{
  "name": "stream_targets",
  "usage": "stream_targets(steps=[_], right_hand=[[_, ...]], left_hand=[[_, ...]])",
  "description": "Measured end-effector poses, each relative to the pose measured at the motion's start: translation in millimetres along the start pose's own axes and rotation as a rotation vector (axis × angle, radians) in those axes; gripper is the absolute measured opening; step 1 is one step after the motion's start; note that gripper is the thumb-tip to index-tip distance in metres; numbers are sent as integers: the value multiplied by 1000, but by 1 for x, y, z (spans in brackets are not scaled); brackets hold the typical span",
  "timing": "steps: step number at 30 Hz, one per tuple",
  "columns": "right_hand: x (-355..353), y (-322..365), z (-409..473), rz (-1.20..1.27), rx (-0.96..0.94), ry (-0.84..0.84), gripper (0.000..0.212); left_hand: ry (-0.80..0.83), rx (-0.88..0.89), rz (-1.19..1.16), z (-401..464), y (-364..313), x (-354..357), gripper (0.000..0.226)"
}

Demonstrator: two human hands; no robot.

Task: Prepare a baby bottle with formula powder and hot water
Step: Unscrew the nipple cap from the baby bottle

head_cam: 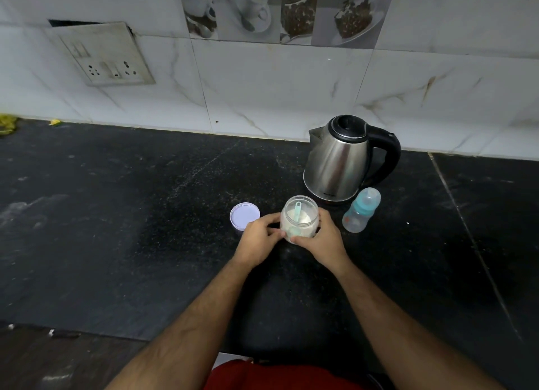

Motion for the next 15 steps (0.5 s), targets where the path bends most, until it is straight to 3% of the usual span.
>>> stream_targets(steps=[6,15], right_hand=[[13,34,7,15,-46,19,52],[26,55,14,7,-131,77,68]], left_hand=[[-38,-63,-50,3,11,-20,44],[-94,-87,-15,5,14,-37,42]])
Point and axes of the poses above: each hand's wrist, its own z-axis towards the middle knuckle, its own x-axis out of the palm, y = z × x, the point moved 9 cm from there along z, towards the middle knuckle, and after that the axes turned 13 degrees about -x, right-handed, at the moved point
